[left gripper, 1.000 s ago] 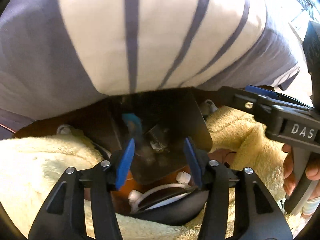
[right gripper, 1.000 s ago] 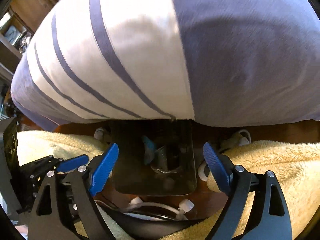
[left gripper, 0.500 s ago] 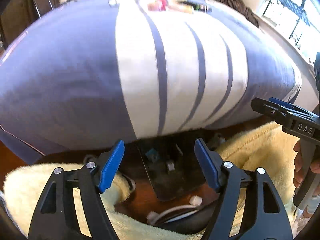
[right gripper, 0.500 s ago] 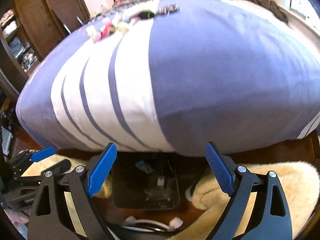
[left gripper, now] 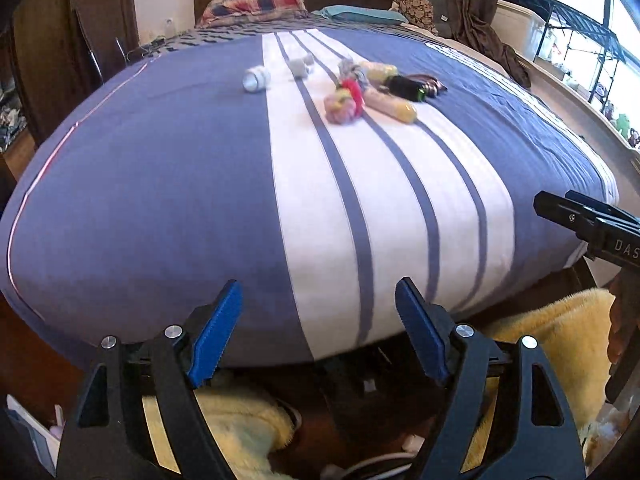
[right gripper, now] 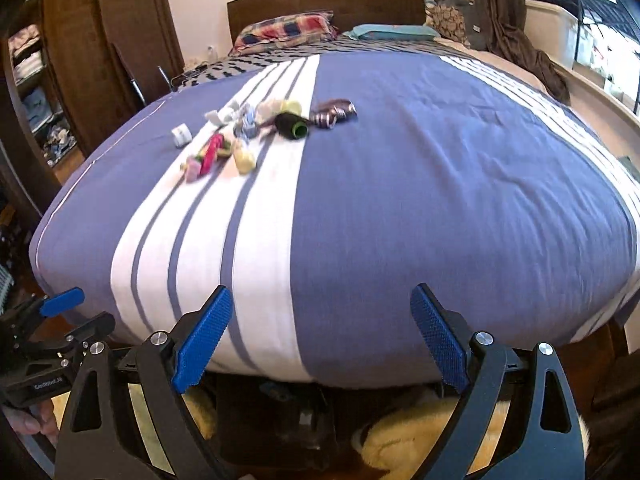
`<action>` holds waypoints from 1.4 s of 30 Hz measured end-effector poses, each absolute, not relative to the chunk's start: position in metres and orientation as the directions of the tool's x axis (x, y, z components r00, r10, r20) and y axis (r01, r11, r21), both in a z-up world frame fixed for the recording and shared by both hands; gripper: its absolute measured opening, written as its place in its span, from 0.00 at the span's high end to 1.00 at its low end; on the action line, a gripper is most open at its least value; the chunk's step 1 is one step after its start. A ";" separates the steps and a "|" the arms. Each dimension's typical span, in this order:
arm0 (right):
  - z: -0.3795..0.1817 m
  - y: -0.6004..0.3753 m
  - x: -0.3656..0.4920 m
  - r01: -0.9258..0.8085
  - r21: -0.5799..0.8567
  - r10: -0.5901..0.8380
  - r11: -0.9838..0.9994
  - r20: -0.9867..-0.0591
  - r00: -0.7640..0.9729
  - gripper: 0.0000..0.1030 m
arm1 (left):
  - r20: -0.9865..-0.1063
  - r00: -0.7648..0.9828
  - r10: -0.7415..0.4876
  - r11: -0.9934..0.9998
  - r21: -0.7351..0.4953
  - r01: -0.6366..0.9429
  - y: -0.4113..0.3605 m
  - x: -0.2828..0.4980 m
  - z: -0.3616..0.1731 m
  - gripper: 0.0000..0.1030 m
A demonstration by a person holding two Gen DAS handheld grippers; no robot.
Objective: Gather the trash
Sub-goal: 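Grasp the yellow tube with the right tool while the left tool returns to the bed, then grasp the pink-green scrunchie with the left tool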
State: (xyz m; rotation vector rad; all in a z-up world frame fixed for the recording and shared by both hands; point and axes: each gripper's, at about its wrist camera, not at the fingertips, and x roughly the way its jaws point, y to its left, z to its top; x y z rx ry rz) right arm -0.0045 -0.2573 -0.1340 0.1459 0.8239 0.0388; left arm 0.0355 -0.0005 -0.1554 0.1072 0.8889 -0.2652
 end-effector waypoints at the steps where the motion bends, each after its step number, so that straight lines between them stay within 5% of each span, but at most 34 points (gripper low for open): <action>1: -0.132 -0.258 0.000 0.021 0.143 0.090 0.990 -0.726 0.682 0.12 | -0.776 0.603 -0.184 0.962 -0.014 0.274 -0.002 0.042 -0.154 0.28; 11: -0.145 -0.249 0.055 -0.011 0.157 0.124 0.988 -0.737 0.664 0.14 | -0.766 0.619 -0.172 0.965 -0.003 0.264 -0.012 0.094 -0.151 0.28; 17: -0.144 -0.231 0.090 -0.079 0.150 0.165 0.985 -0.731 0.662 0.36 | -0.768 0.617 -0.171 0.967 -0.011 0.254 -0.010 0.123 -0.153 0.28; 28: -0.150 -0.196 0.151 -0.186 0.163 0.245 0.969 -0.746 0.620 0.59 | -0.757 0.614 -0.221 0.956 -0.043 0.291 -0.011 0.156 -0.148 0.28; 32: -0.150 -0.195 0.155 -0.192 0.123 0.218 0.974 -0.750 0.625 0.79 | -0.747 0.616 -0.249 0.942 -0.040 0.332 -0.020 0.160 -0.148 0.28; 37: -0.148 -0.207 0.151 -0.177 0.132 0.215 0.975 -0.745 0.631 0.79 | -0.743 0.609 -0.276 0.927 -0.039 0.373 -0.038 0.173 -0.150 0.29; 42: -0.146 -0.217 0.142 -0.156 0.131 0.201 0.979 -0.741 0.641 0.79 | -0.749 0.596 -0.290 0.922 -0.053 0.382 -0.053 0.191 -0.155 0.51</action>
